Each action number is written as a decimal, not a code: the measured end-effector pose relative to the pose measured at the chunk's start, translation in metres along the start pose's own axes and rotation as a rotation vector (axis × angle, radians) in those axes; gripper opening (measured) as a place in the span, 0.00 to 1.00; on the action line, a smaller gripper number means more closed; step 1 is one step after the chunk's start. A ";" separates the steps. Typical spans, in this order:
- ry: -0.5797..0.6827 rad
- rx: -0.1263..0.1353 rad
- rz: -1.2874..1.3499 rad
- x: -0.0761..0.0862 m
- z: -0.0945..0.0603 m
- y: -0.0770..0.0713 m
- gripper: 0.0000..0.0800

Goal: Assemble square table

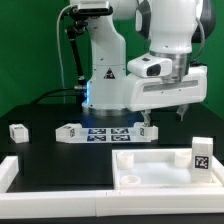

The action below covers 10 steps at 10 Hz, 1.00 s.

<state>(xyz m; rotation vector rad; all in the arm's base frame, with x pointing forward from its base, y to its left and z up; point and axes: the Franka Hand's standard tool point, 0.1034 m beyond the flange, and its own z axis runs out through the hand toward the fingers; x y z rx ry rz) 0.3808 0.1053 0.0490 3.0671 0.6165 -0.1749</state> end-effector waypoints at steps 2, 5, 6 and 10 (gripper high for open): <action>-0.098 0.016 0.022 -0.013 0.009 -0.003 0.81; -0.455 0.014 0.016 -0.048 0.016 -0.002 0.81; -0.491 0.013 0.033 -0.046 0.017 0.001 0.81; -0.714 0.008 0.088 -0.047 0.023 0.005 0.81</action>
Offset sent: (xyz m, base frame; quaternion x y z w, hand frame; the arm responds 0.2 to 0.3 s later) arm -0.0330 -0.0222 -0.0019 -0.0233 -0.2972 -0.0305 0.9540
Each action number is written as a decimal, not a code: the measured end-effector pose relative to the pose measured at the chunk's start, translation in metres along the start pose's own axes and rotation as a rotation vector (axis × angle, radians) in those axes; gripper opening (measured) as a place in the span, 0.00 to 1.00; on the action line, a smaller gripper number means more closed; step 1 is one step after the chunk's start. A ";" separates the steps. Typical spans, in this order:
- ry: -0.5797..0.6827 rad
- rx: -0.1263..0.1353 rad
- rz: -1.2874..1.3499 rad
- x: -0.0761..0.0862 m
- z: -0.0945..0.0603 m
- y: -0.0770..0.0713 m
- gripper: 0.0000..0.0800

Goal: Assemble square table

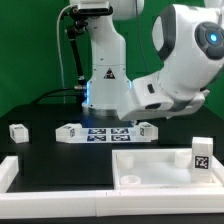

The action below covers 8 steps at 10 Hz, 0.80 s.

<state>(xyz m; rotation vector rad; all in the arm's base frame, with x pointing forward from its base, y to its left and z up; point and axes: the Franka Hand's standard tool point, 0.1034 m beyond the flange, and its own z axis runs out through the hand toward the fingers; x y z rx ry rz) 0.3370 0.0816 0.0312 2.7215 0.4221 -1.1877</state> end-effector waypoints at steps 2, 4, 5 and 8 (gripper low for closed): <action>0.001 -0.003 0.025 0.004 -0.002 0.001 0.81; 0.000 0.000 0.028 0.004 -0.001 0.003 0.81; -0.019 0.004 0.053 0.002 0.001 0.003 0.81; -0.083 0.012 0.130 0.003 0.015 0.003 0.81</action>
Offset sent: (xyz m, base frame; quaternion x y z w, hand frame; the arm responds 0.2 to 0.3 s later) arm 0.0000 0.0000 0.0000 0.0000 0.0000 0.0000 1.0000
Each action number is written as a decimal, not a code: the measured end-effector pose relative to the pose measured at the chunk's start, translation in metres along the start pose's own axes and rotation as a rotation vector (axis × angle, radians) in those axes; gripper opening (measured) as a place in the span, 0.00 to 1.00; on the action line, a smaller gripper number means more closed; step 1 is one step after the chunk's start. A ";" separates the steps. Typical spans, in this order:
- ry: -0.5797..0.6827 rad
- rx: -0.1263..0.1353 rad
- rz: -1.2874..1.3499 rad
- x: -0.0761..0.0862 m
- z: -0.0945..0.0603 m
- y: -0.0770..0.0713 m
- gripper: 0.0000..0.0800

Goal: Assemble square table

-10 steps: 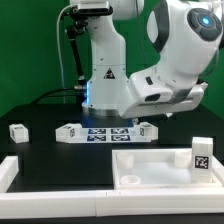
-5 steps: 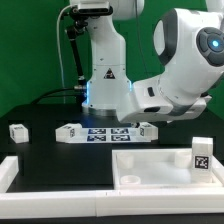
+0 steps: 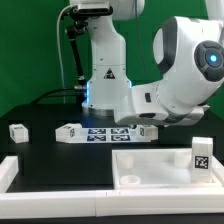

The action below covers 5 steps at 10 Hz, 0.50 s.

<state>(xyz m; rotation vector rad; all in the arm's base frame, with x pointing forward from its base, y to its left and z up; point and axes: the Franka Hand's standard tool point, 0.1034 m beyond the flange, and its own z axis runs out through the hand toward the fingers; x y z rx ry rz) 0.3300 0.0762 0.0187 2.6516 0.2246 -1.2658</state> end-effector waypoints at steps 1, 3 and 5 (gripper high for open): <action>-0.008 0.017 0.022 -0.001 0.002 0.000 0.81; -0.006 0.021 0.033 -0.001 0.001 0.001 0.81; -0.005 0.019 0.034 0.000 0.001 0.003 0.81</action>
Offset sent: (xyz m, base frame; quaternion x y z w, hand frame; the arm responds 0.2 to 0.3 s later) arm 0.0000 0.0000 0.0000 0.0000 0.0000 0.0000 1.0000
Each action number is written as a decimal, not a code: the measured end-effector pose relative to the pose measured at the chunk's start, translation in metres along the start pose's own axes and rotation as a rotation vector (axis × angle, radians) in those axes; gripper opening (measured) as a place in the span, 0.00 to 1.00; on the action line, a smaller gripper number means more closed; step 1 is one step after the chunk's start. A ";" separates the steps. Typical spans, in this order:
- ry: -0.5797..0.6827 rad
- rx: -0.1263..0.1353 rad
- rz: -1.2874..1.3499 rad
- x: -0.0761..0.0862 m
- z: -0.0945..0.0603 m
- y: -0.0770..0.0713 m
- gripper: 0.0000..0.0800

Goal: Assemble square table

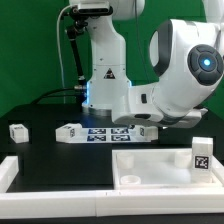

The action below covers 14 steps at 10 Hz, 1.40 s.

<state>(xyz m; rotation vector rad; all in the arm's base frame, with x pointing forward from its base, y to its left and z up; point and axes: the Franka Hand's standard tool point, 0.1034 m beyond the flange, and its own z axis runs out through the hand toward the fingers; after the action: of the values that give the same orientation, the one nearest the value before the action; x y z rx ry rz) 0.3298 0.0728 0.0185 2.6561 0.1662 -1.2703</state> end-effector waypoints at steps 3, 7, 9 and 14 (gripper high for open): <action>0.000 0.003 0.003 0.000 0.000 0.002 0.64; -0.002 0.007 0.006 0.000 0.000 0.003 0.36; -0.003 0.009 0.008 0.000 0.000 0.004 0.36; 0.015 0.095 0.040 -0.031 -0.074 0.038 0.36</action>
Offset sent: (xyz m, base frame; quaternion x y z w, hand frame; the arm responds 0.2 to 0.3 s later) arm 0.0000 0.0000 0.0000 0.0000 0.0000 0.0000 1.0000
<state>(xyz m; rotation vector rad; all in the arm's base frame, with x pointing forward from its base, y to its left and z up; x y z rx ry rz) 0.3732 0.0519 0.0924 2.7343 0.0562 -1.2768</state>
